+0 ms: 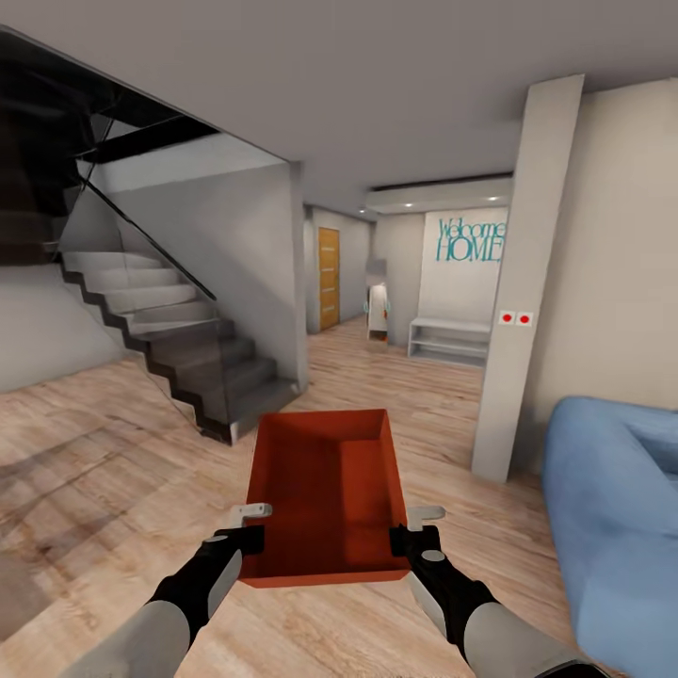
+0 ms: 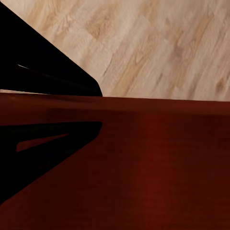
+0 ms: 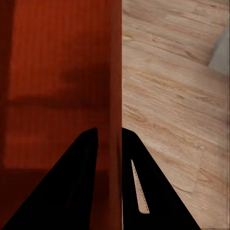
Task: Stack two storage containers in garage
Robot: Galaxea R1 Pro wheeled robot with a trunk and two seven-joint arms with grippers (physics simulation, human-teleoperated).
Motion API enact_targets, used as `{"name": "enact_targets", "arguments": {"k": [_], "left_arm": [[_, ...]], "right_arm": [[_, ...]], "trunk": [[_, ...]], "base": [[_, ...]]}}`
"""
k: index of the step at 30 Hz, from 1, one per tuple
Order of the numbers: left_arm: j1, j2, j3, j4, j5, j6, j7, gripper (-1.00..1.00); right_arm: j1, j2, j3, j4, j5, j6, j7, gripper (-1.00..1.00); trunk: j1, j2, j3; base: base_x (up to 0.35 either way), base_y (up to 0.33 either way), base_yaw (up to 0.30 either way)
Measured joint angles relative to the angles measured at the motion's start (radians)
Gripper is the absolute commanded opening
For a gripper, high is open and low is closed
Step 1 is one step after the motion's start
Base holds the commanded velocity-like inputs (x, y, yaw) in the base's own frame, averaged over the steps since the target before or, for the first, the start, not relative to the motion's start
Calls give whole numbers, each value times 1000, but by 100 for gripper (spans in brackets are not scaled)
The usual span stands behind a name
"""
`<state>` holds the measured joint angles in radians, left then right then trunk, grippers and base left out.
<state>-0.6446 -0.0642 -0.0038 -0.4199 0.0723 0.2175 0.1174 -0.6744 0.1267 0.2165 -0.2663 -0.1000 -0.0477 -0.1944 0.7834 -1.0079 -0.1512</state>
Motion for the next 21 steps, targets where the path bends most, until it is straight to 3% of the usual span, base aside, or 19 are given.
{"name": "enact_targets", "arguments": {"k": [6,21], "left_arm": [[0,-2,2,1,-3,1,1,-100],[0,1,2,6,1,0,-1,-100]], "right_arm": [[0,-1,1,1,-1,1,2,-100],[0,1,4,1,-2,6,-1,-100]], "trunk": [[0,0,0],[-1,0,0]], "base": [[104,0,-196],[305,0,-7]]}}
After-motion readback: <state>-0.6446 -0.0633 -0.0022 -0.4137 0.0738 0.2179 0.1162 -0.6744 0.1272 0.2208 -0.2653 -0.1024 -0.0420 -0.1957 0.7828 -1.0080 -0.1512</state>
